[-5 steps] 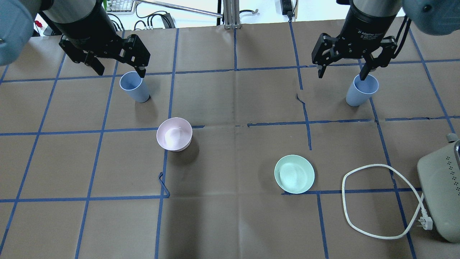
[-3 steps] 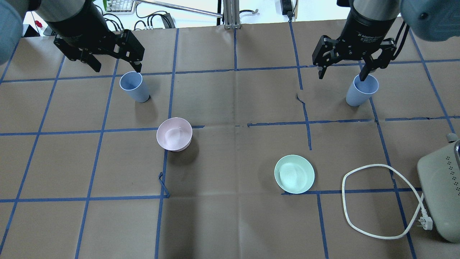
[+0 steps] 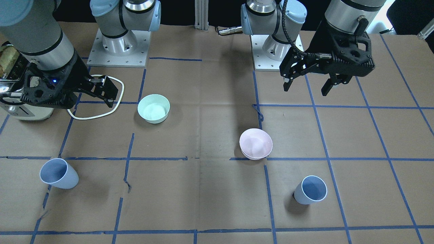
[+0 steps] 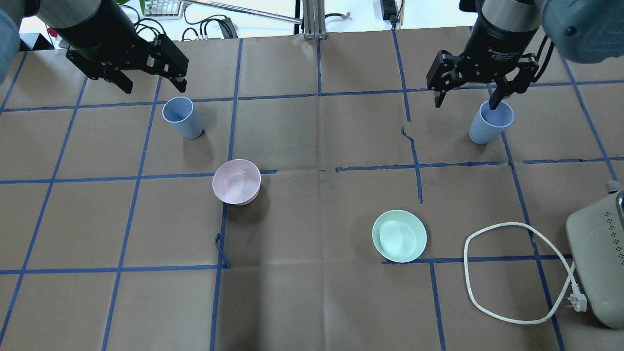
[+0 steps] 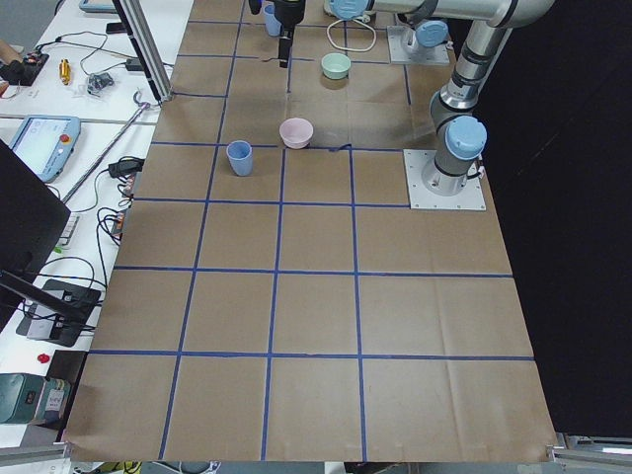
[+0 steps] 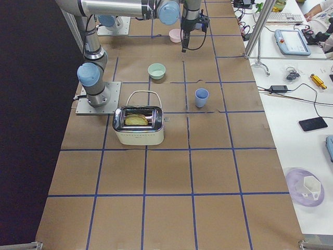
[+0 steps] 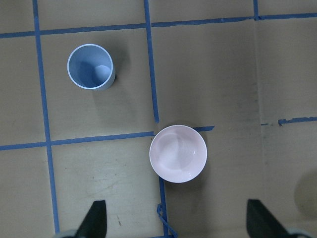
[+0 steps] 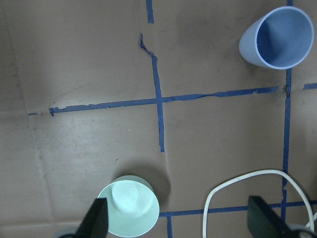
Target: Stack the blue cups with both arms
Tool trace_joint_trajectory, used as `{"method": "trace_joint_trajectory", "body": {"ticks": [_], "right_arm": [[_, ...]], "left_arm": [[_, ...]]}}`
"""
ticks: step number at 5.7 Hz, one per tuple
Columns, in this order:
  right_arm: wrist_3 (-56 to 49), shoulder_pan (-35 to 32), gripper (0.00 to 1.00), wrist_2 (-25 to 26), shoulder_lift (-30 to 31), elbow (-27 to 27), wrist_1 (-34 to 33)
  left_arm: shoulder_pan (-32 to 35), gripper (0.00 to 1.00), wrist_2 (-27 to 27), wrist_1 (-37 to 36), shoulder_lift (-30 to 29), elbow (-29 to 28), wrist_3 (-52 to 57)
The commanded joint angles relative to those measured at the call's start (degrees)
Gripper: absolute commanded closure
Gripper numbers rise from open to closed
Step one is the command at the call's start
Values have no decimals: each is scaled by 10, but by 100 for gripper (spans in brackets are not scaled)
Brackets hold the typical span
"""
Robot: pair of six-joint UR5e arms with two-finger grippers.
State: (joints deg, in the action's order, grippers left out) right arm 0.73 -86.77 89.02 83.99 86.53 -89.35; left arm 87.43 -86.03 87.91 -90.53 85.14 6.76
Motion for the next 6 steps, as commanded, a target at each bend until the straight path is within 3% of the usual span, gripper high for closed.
{"method": "trace_joint_trajectory", "body": {"ticks": [1, 3, 6], "right_arm": [[-105, 63, 0, -1, -21, -4, -28], [-258, 123, 0, 0, -80, -12, -129], [-304, 158, 0, -1, -170, -7, -242]], "left_arm": [[-2, 1, 1, -1, -1, 0, 2], [-2, 1, -7, -41, -33, 1, 5], [-40, 1, -6, -105, -143, -2, 12]]}}
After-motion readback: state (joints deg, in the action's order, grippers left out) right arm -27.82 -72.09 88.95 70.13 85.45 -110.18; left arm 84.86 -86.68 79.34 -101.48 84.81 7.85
